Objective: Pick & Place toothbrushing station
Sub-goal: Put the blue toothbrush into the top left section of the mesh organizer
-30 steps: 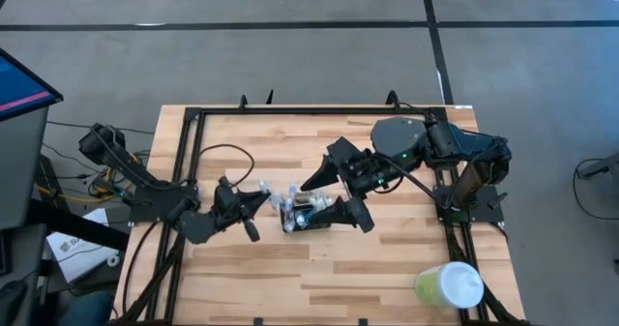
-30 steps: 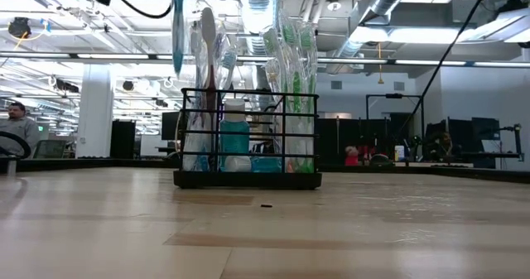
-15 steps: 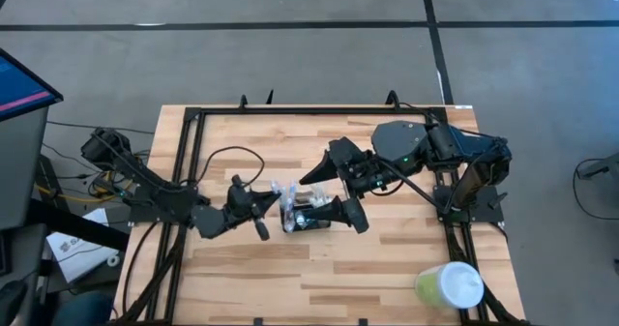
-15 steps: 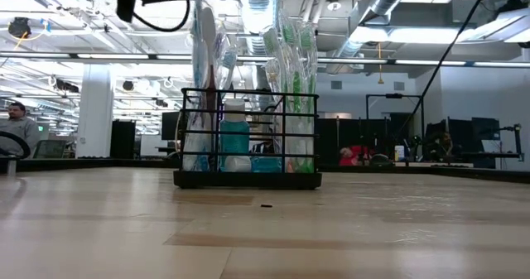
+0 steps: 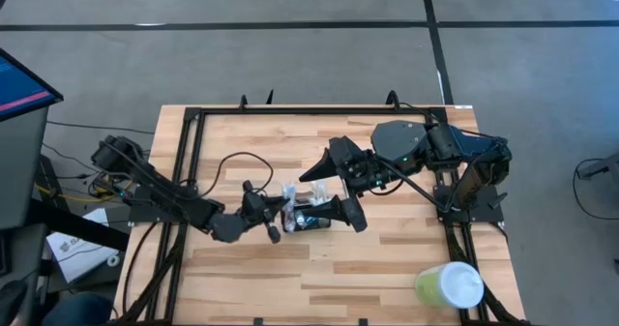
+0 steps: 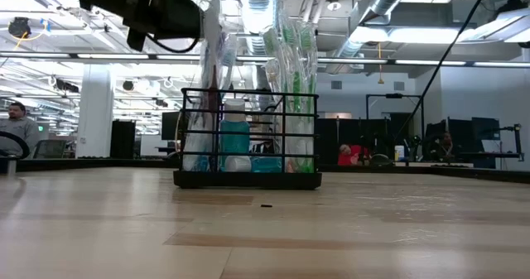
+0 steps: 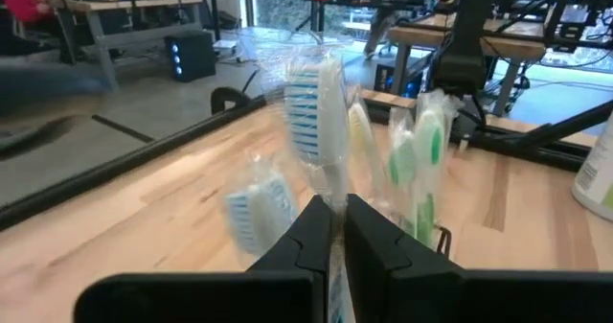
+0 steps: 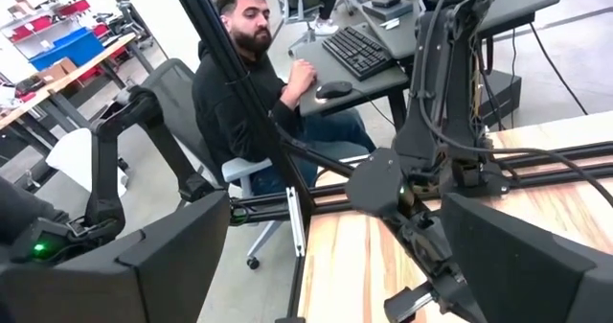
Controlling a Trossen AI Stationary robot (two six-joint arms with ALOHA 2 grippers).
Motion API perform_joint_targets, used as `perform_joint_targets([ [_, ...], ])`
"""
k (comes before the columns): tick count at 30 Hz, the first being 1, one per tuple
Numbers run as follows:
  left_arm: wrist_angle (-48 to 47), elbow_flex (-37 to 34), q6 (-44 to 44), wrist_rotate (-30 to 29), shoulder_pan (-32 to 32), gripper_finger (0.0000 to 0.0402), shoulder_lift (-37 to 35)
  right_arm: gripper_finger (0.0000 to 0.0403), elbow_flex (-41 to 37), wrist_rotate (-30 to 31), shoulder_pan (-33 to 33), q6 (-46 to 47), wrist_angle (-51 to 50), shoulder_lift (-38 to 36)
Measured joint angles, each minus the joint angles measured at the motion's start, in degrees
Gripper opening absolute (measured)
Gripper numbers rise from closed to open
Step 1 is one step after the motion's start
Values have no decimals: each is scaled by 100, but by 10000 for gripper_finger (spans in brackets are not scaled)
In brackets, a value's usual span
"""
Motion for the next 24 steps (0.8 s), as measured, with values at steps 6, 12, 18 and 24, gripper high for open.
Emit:
perform_joint_targets([
  [6, -25, 0, -265, -83, -11, 4, 140, 368, 0, 2, 0, -60, -6, 0],
  [12, -35, -304, -786, -122, -33, 4, 140, 368, 0, 0, 0, -60, -10, 0],
  [18, 11, -709, -1167, -28, -174, 5, 145, 368, 0, 0, 0, -62, -10, 0],
  [24, 32, -722, -1020, 195, -195, 21, 137, 368, 0, 0, 0, -66, -10, 0],
])
